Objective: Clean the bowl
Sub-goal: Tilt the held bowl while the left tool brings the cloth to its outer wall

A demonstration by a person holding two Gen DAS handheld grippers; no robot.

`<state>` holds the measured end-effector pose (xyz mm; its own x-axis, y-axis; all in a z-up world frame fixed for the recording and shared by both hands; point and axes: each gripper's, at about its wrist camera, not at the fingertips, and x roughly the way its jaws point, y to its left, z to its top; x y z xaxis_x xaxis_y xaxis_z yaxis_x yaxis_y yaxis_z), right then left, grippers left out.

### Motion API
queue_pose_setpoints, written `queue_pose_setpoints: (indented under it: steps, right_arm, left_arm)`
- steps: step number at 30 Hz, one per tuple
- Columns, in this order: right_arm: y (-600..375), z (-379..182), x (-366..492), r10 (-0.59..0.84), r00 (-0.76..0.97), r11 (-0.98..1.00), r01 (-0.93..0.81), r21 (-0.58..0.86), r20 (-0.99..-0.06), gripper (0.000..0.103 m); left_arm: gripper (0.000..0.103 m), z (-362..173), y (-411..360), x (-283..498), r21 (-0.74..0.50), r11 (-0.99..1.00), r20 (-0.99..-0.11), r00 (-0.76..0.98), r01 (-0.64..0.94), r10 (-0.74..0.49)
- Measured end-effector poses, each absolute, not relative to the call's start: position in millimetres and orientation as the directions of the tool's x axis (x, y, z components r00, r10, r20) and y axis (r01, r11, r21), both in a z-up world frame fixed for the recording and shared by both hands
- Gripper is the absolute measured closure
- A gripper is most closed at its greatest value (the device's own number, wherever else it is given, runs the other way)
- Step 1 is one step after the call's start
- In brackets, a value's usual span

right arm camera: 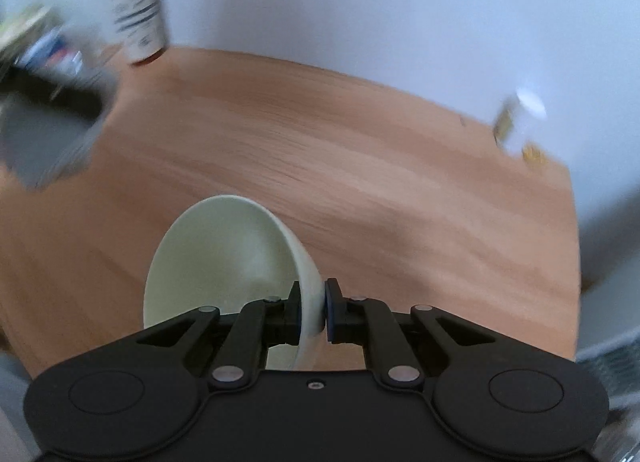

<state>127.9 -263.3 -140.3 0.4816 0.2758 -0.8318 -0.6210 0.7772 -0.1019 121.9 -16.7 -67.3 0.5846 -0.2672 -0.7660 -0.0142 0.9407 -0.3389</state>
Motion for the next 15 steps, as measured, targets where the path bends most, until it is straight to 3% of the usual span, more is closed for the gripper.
queue_pose_setpoints:
  steps: [15]
  right_arm:
    - [-234.2, -140.7, 96.3, 0.263, 0.591, 0.58, -0.729, -0.365, -0.762, 0.092]
  left_arm:
    - [0.077, -78.9, -77.2, 160.1, -0.481, 0.868, -0.719, 0.513, 0.121, -0.47]
